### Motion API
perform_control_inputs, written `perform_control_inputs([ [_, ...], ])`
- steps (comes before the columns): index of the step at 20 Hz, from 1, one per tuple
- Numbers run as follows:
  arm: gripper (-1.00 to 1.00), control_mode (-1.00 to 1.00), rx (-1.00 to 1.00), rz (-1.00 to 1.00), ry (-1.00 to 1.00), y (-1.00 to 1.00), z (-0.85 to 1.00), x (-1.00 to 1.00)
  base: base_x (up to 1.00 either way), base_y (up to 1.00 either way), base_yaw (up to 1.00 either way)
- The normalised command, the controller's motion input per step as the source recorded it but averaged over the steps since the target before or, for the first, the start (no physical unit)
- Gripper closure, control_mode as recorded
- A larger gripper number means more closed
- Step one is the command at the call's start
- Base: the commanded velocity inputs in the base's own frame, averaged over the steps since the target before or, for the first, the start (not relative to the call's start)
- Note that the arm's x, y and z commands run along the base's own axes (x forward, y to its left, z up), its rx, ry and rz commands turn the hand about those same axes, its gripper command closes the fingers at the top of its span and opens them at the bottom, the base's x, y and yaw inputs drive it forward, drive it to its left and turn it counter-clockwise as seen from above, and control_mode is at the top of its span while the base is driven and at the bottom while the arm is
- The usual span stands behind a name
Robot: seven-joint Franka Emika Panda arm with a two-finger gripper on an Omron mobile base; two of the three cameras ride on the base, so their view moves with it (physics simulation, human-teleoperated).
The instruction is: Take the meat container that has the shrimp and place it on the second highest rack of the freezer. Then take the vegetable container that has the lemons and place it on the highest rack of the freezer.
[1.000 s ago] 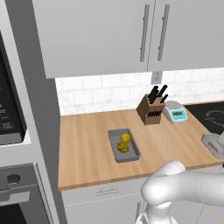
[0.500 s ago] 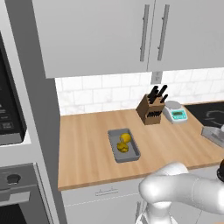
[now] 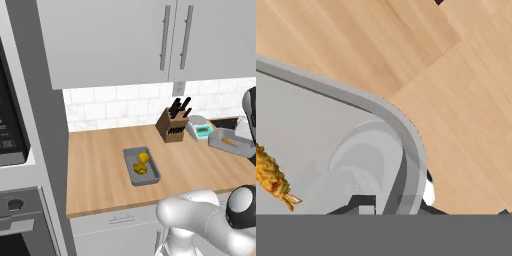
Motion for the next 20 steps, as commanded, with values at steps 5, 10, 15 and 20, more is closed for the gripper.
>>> perform_control_inputs([
  [5, 1.00, -1.00, 0.07, 0.37, -0.11, 0.49, 0.80, -0.46, 0.00, 0.00, 0.00],
  [10, 1.00, -1.00, 0.14, 0.42, -0.20, 0.23, 0.41, -0.44, 0.00, 0.00, 0.00],
  [15, 1.00, -1.00, 0.09, 0.38, -0.41, 0.42, 0.20, -0.21, 0.00, 0.00, 0.00],
  [20, 1.00, -1.00, 0.00, 0.41, -0.28, 0.73, 0.47, -0.08, 0.00, 0.00, 0.00],
])
